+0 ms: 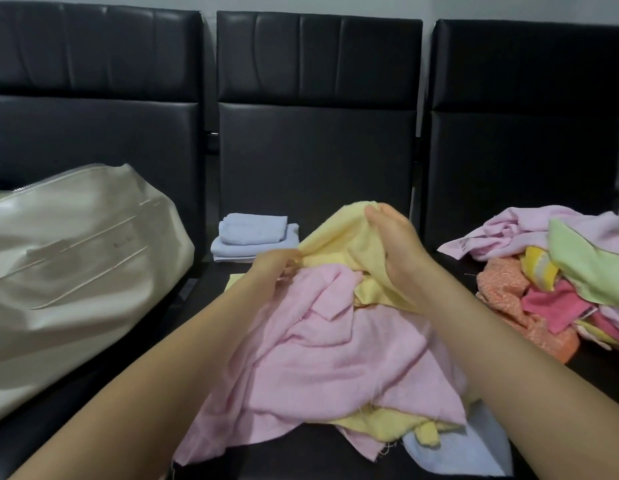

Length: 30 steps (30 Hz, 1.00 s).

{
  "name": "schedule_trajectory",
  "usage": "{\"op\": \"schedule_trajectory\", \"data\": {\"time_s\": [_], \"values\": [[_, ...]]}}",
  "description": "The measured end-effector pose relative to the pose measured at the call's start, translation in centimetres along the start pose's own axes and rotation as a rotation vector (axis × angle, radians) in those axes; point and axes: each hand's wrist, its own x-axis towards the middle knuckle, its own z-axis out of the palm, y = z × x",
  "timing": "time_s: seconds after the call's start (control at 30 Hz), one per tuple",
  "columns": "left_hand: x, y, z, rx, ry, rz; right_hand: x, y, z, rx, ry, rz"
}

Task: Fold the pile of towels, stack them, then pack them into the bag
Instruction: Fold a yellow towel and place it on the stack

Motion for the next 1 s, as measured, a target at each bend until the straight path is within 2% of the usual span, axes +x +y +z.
{"op": "schedule_trajectory", "data": {"time_s": [0.1,0.2,0.33,0.43,0.47,0.5,0.53,0.6,0.67,0.73,0.8,0.87,0.93,1.0], "values": [[-0.6,1.0,0.2,0.019,0.063,0.092,-1.9,-2.7,-0.9,0.381,-0.050,0.080],[-2.0,1.0,0.8,0.031,0.060,0.239,-4.2,-5.0,-2.4,0.596,-0.068,0.064],[-3.6,0.3,1.4,0.111,0.007,0.314,-6.0,-6.1,-4.3,0.654,0.048,0.092],[-4.7,-0.8,1.2,0.246,-0.094,0.423,-6.7,-4.8,-5.1,0.546,0.157,0.235],[-4.9,-1.3,0.9,0.288,-0.100,0.444,-6.9,-4.0,-5.4,0.476,0.206,0.277],[-4.9,-1.6,0.6,0.314,-0.093,0.450,-6.9,-3.2,-5.9,0.303,0.269,0.291],[-4.8,-1.9,0.2,0.327,-0.085,0.440,-6.8,-2.4,-6.5,0.018,0.312,0.287],[-4.7,-2.0,-0.2,0.358,-0.085,0.419,-6.8,-1.1,-7.4,-0.556,0.208,0.288],[-4.5,-1.8,-0.3,0.374,-0.083,0.400,-7.0,-0.5,-7.5,-0.875,0.081,0.286],[-4.3,-1.4,-0.3,0.375,-0.093,0.390,-7.0,0.0,-7.0,-1.044,0.038,0.170],[-3.8,-1.4,-0.3,0.408,-0.116,0.400,-7.0,0.5,-6.3,-1.058,0.016,0.044],[-3.4,-1.6,-0.3,0.442,-0.160,0.445,-7.0,1.2,-5.4,-1.018,-0.033,0.025],[-3.7,-1.7,-0.2,0.487,-0.190,0.482,-6.7,2.2,-4.5,-1.146,-0.116,0.047],[-4.1,-1.7,-0.4,0.532,-0.184,0.457,-6.3,3.3,-4.4,-1.217,-0.118,0.021]]}}
